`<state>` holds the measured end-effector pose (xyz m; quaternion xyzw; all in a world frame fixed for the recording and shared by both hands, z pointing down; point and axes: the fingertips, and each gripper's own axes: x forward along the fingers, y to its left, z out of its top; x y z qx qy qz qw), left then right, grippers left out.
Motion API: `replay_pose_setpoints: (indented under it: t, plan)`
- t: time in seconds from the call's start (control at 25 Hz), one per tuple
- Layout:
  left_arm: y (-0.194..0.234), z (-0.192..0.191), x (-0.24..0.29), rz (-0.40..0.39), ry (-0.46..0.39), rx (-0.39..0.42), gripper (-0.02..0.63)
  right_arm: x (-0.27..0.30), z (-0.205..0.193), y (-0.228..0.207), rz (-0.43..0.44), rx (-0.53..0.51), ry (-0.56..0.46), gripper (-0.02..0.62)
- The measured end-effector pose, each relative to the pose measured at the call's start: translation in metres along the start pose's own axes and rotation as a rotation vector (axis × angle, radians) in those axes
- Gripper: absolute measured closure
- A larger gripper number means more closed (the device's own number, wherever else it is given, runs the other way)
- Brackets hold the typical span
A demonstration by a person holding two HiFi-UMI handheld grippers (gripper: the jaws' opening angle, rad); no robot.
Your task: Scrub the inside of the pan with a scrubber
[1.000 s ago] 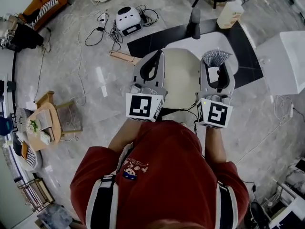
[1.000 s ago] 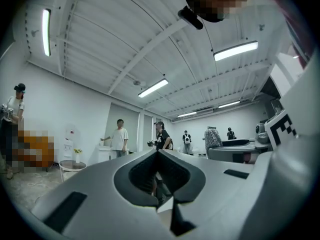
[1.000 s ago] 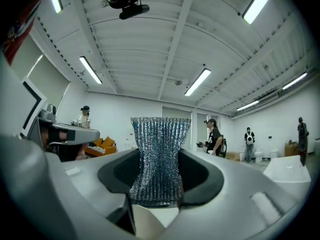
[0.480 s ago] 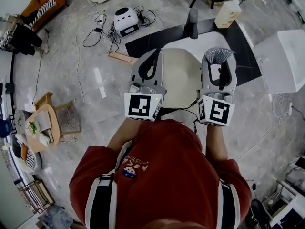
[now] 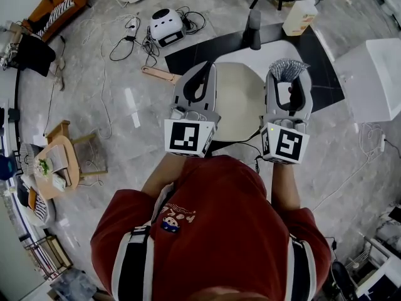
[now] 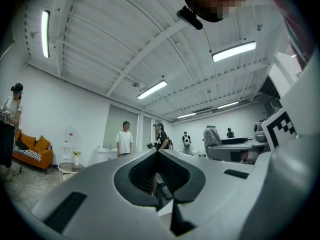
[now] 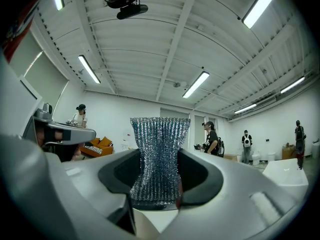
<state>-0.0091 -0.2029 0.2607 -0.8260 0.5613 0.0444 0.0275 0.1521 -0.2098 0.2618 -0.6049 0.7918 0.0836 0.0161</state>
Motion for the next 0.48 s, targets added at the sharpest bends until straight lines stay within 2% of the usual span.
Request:
replay_pose_setpoints:
  t: [0.48]
  plan:
    - [-0.0008, -0.0090, 0.0038, 0.006, 0.009, -0.011, 0.600, 0.0047, -0.0078, 0.0037, 0.026, -0.005, 0.019, 0.366]
